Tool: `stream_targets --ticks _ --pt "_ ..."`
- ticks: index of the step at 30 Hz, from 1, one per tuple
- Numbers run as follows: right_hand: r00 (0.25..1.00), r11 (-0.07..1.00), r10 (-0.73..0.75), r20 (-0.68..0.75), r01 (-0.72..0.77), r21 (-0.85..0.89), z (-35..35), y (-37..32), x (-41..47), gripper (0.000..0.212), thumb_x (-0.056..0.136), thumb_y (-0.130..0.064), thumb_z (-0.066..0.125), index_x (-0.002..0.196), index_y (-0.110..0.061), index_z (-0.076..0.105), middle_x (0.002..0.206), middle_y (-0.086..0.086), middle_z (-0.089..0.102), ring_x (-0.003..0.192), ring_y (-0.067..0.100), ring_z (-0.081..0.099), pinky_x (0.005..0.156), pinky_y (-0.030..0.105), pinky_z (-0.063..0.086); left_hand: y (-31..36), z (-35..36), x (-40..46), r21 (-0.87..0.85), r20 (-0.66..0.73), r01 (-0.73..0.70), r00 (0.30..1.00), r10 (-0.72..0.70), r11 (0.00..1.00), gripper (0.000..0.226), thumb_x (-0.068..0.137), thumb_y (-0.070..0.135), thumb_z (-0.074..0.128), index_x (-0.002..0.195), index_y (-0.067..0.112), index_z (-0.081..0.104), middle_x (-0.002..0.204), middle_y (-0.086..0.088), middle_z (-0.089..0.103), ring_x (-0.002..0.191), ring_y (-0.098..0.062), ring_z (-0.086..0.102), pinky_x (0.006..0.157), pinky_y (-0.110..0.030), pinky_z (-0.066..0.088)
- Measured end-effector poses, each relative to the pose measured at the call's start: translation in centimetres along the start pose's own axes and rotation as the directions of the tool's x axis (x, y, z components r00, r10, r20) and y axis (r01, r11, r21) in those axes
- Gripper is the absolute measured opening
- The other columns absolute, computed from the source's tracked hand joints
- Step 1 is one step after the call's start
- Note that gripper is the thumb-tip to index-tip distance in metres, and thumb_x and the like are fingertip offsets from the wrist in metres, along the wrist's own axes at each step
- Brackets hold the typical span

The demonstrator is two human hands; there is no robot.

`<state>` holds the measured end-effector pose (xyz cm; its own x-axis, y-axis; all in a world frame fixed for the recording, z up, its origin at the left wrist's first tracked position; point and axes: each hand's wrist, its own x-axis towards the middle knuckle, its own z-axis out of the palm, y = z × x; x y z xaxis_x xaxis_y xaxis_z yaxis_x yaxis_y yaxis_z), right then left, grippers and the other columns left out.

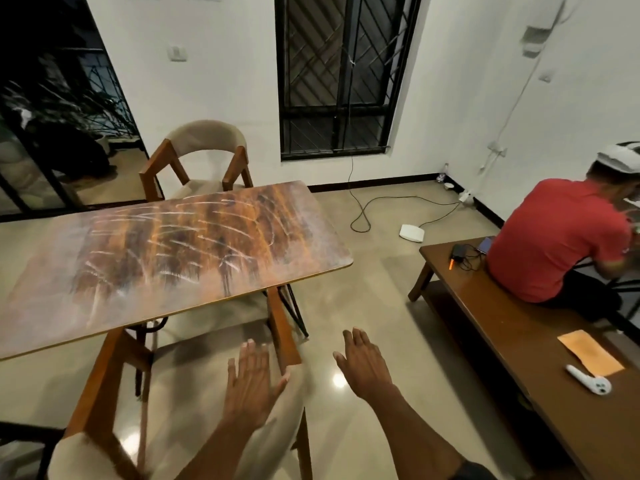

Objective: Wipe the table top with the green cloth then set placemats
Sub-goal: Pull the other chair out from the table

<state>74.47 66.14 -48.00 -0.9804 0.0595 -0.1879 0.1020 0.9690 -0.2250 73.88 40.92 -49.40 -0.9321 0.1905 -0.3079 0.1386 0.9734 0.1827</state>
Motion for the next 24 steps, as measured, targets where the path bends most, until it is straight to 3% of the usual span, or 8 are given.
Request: stream_targets --ticks 2,6,13,18,24 --pt "1.000 1.000 -0.014 -0.009 0.014 -0.016 -1.7 2.4 1.9 0.060 0.112 -0.046 0.035 0.159 -0.009 0.029 0.166 0.016 0.031 0.158 0.031 0.024 0.121 0.042 0.034 2.1 -0.9 1.9 0.005 -0.034 -0.013 0.999 0.013 1.000 0.135 0.054 0.088 -0.042 0.164 0.014 -0.018 0.167 -0.014 -0.032 0.158 -0.030 -0.026 0.129 -0.051 -0.014" --pt "0.998 0.998 -0.048 -0.048 0.047 -0.030 -4.4 6.2 5.8 0.057 0.112 -0.046 0.036 0.154 -0.009 0.035 0.158 0.015 0.040 0.152 0.030 0.032 0.116 0.043 0.039 6.3 -2.8 5.6 0.040 -0.105 -0.021 0.994 0.025 0.999 0.136 0.059 0.084 -0.044 0.167 0.010 -0.006 0.174 -0.018 -0.013 0.161 -0.034 -0.014 0.128 -0.050 -0.010" --pt "0.997 0.998 -0.046 -0.064 0.044 -0.038 -7.1 11.7 9.6 0.054 0.111 -0.047 0.036 0.150 -0.009 0.038 0.154 0.015 0.043 0.149 0.031 0.035 0.114 0.044 0.041 11.3 -3.8 11.1 0.049 -0.118 -0.051 0.991 0.057 0.997 0.123 0.072 0.088 -0.029 0.166 0.012 -0.010 0.171 -0.018 -0.021 0.158 -0.032 -0.024 0.127 -0.049 -0.014" --pt "0.998 1.000 -0.003 -0.068 0.002 -0.018 -8.1 15.4 12.2 0.055 0.111 -0.048 0.035 0.150 -0.009 0.038 0.157 0.017 0.040 0.151 0.032 0.034 0.116 0.044 0.040 14.4 -6.0 15.4 0.096 -0.120 -0.053 0.991 0.064 0.994 0.092 0.101 0.074 0.014 0.168 0.012 -0.003 0.174 -0.018 -0.010 0.162 -0.032 -0.012 0.130 -0.049 -0.007" --pt "0.998 1.000 0.011 -0.055 -0.011 -0.014 -10.5 20.3 16.9 0.062 0.112 -0.050 0.033 0.155 -0.006 0.034 0.168 0.019 0.030 0.159 0.033 0.022 0.124 0.046 0.031 18.5 -7.6 22.5 0.130 -0.108 -0.106 0.987 0.121 0.986 0.089 0.104 0.071 0.020 0.167 0.011 0.004 0.175 -0.017 -0.002 0.163 -0.031 -0.005 0.130 -0.049 -0.001"
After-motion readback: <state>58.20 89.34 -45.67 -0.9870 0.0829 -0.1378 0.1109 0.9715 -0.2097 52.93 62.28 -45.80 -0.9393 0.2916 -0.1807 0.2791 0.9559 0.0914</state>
